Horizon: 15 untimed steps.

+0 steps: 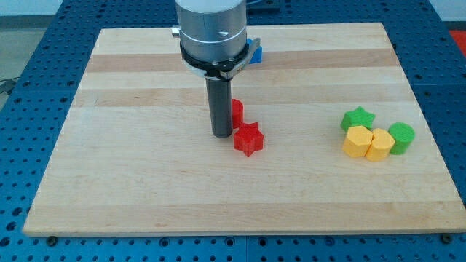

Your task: Place the red blocks at center of the board

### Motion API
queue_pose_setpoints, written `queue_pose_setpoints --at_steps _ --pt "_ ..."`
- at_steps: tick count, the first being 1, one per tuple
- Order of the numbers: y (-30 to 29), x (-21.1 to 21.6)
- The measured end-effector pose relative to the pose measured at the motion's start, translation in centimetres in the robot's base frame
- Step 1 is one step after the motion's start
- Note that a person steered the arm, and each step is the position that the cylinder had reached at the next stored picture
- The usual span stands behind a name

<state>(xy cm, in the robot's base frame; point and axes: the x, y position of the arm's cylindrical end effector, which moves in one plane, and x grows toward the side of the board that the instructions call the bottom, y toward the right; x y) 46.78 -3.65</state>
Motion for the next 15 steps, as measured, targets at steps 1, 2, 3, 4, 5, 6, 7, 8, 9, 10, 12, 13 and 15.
queue_pose_setpoints --at_steps 1,2,3,4,5,6,7,8,9,10,12,13,15 --pt "-0.6 1.9" --pt "-0.1 6.2" --pt "7.5 4.7" --pt "7.8 4.7" --pt "7.8 4.6" --pt "7.1 2.5" --pt "6.9 2.5" --pt "9.5 3.2" --pt "9.5 3.2" --pt "9.3 1.5" --pt "8.2 -1.9" --pt "12.1 1.6" --pt "8.8 1.7"
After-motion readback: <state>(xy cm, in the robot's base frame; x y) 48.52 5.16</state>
